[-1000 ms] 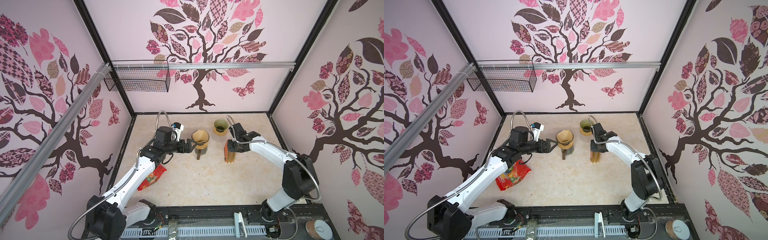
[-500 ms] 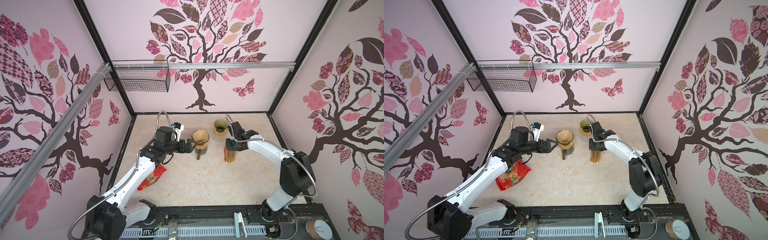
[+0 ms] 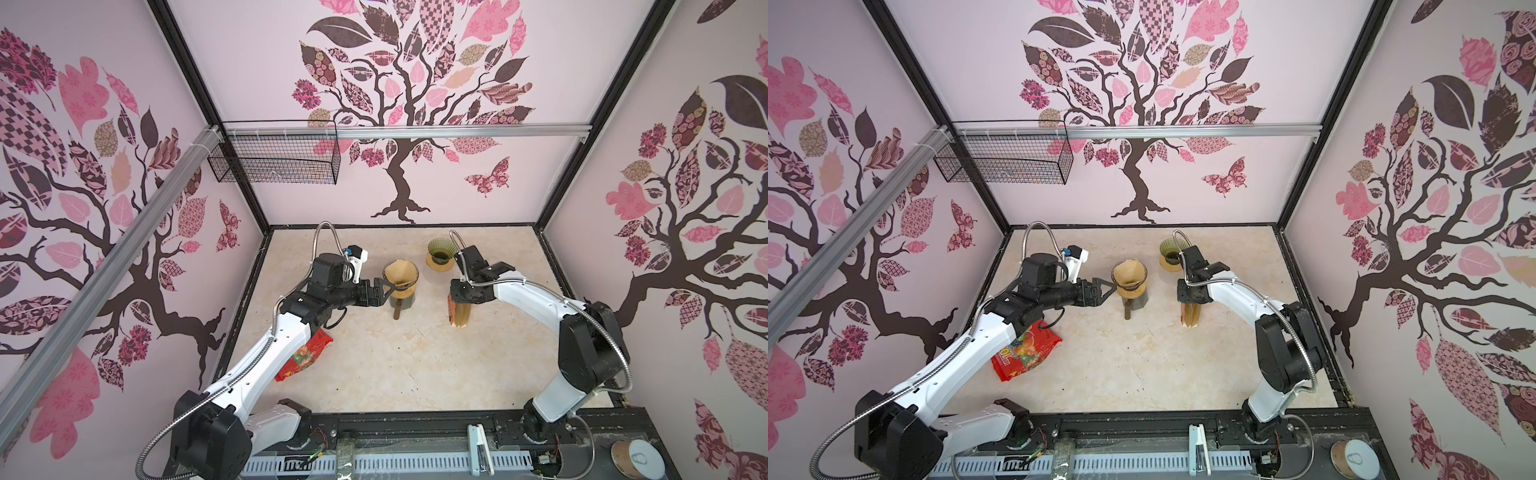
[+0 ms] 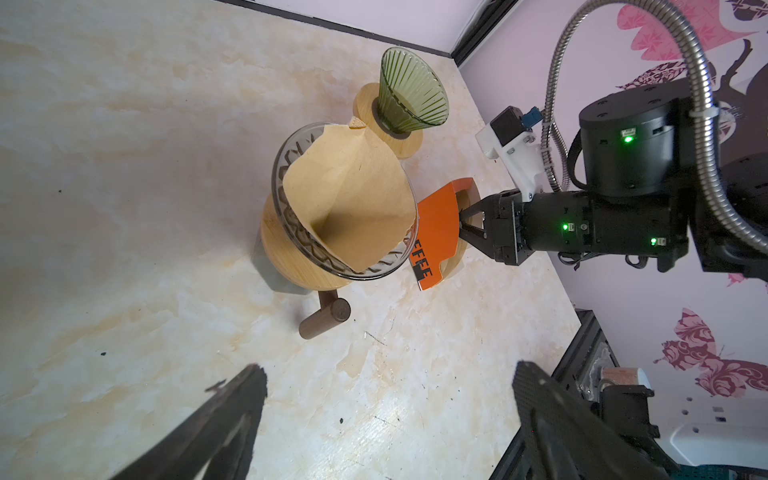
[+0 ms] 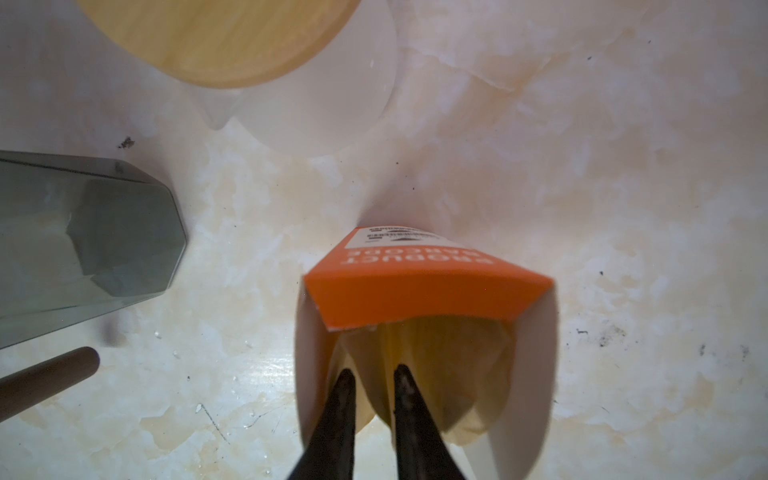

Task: Place the coffee filter in the dripper
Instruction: 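Pinch a paper filter inside the COFFEE pack with the right gripper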

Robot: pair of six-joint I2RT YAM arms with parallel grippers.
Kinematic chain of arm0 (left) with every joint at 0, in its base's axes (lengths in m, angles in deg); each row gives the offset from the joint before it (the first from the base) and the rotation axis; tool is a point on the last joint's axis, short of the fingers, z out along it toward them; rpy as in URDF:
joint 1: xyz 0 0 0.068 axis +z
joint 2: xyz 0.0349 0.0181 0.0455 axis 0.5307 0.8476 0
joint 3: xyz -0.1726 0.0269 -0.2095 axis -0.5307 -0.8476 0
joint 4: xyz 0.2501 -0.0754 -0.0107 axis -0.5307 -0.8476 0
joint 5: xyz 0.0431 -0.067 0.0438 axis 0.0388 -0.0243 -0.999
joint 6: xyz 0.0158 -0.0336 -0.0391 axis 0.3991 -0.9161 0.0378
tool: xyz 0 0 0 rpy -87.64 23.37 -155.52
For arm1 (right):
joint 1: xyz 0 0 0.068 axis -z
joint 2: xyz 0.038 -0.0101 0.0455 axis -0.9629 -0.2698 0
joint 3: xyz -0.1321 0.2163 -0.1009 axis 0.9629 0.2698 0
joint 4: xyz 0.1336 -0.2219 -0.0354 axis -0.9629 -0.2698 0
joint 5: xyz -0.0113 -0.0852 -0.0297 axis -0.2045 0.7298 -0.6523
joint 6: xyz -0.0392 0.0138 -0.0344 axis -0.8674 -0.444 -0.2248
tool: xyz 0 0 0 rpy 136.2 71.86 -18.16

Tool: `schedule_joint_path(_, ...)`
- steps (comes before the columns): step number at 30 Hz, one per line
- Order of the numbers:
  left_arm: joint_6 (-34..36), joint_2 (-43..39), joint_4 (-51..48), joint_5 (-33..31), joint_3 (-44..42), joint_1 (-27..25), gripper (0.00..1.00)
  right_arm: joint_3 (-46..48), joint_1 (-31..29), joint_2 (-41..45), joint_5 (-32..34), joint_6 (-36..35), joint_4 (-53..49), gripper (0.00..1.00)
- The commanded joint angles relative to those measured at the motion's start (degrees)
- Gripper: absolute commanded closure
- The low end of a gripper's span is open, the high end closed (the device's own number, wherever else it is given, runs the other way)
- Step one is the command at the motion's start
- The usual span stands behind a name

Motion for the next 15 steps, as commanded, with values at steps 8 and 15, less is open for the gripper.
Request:
schedule_joint_path(8, -0.2, -0.1, 1.7, -0.4, -1.8, -0.3, 0.04, 0.9, -0.3, -1.7, -0.8, -0.9, 1.1, 0.84)
schedule_joint_path(15, -0.2, -0.1, 1.7, -0.4, -1.8, -0.3, 0.04, 1.1, -0.4, -0.9, -1.2, -0.8, 1.0, 0.9)
